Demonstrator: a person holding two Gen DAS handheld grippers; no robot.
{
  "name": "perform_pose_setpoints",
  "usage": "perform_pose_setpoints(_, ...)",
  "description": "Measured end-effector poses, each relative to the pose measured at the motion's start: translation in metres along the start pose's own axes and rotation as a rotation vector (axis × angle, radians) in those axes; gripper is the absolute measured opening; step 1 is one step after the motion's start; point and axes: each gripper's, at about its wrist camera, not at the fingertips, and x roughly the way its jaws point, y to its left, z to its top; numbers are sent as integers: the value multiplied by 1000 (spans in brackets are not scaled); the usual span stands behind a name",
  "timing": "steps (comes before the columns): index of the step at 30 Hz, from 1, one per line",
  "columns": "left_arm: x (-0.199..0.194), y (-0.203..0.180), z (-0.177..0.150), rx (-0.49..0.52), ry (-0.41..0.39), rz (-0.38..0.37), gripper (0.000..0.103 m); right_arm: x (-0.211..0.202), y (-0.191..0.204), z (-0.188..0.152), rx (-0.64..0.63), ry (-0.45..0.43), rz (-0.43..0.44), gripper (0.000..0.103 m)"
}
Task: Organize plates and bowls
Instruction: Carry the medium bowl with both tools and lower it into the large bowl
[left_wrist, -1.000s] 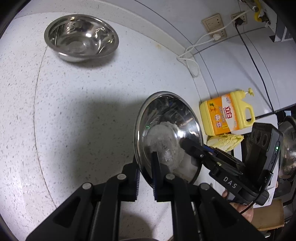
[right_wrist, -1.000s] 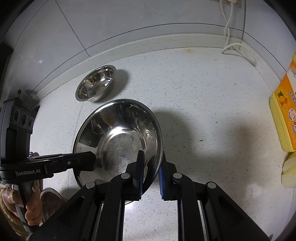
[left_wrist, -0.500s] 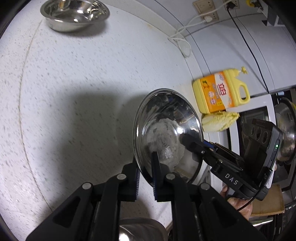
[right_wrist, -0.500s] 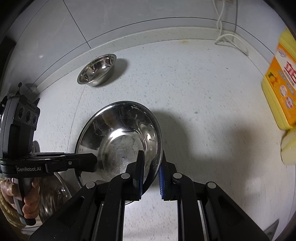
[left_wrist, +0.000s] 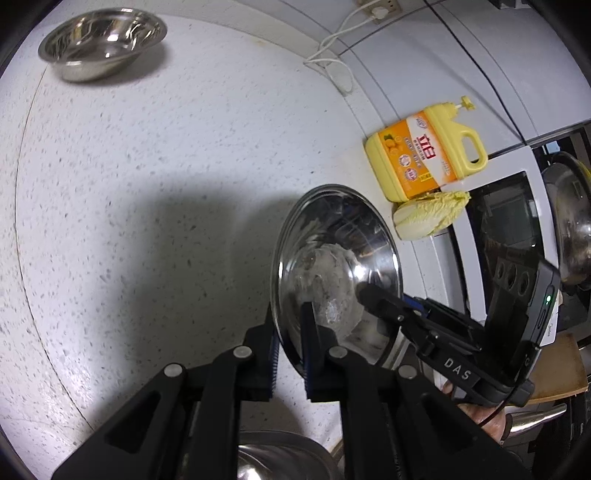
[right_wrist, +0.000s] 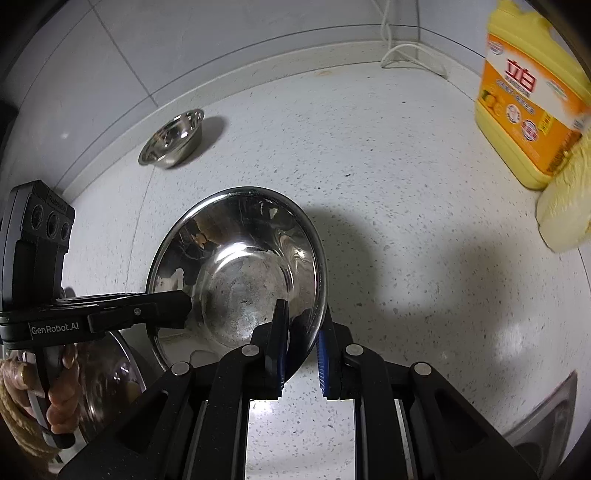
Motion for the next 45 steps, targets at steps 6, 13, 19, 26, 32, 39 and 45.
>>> perform_pose_setpoints(6, -22, -14, -7, 31, -4, -25, 8, -19, 4, -11, 23, -43, 16, 13)
perform_pose_setpoints(13, -66, -18, -66, 46, -1, -44, 10, -54, 24, -40, 18, -64, 42, 13)
perform_pose_setpoints(19, -110, 7, -132, 3, 4, -11, 10, -71, 70, -71, -48, -23, 84, 13)
perform_pose_setpoints(26, -126, 49, -166, -43, 17, 86, 10, -43, 115, -89, -101, 71, 130, 13)
perform_pose_setpoints(32, -121, 72, -169, -63, 24, 113, 10, -8, 128, -90, -108, 153, 114, 15)
perform_pose_setpoints(39, -116, 71, -164, -52, 34, 128, 11, -3, 127, -82, -117, 157, 99, 16)
perform_pose_setpoints(45, -113, 71, -158, -68, 24, 129, 11, 1, 120, -78, -112, 162, 98, 16)
